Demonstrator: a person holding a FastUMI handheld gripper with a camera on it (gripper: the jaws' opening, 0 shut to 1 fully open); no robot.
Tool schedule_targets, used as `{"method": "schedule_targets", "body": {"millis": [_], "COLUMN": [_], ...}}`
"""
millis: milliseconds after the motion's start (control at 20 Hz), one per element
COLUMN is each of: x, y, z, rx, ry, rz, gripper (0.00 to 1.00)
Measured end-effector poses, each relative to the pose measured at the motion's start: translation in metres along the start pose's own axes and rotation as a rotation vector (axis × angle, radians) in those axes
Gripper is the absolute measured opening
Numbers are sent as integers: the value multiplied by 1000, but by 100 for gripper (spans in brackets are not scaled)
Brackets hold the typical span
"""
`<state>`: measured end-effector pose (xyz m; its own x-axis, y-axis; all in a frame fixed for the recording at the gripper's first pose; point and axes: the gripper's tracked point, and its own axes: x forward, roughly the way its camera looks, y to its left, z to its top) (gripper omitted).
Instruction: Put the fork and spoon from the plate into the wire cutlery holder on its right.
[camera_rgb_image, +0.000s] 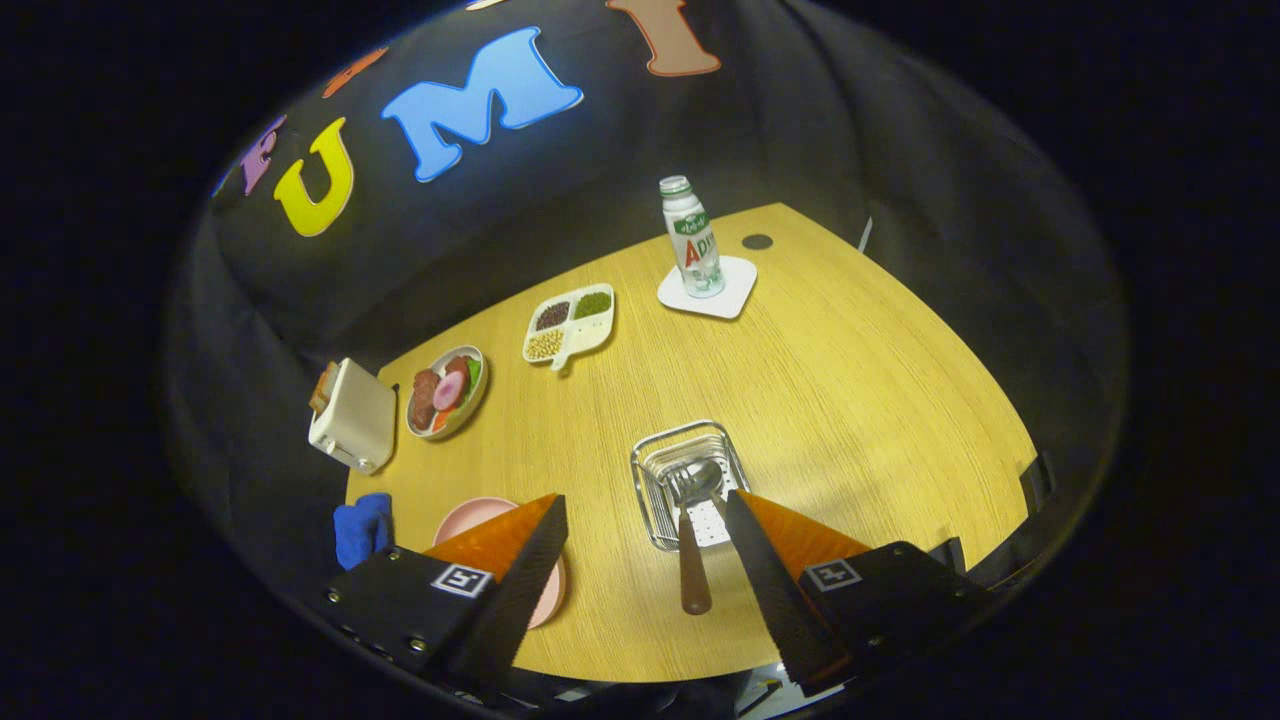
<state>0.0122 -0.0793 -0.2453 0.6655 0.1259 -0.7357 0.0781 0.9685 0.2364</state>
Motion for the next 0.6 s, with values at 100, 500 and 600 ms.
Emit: {"method": "schedule_targets", "body": {"millis": [100,500,600], "x": [-13,-119,-136], "y": [4,43,48], "z": [31,146,156], "rx": [-67,-321,-351], "ry": [-144,-660,-720], "rz": [-9,-77,-83], "gripper": [99,98,98]}}
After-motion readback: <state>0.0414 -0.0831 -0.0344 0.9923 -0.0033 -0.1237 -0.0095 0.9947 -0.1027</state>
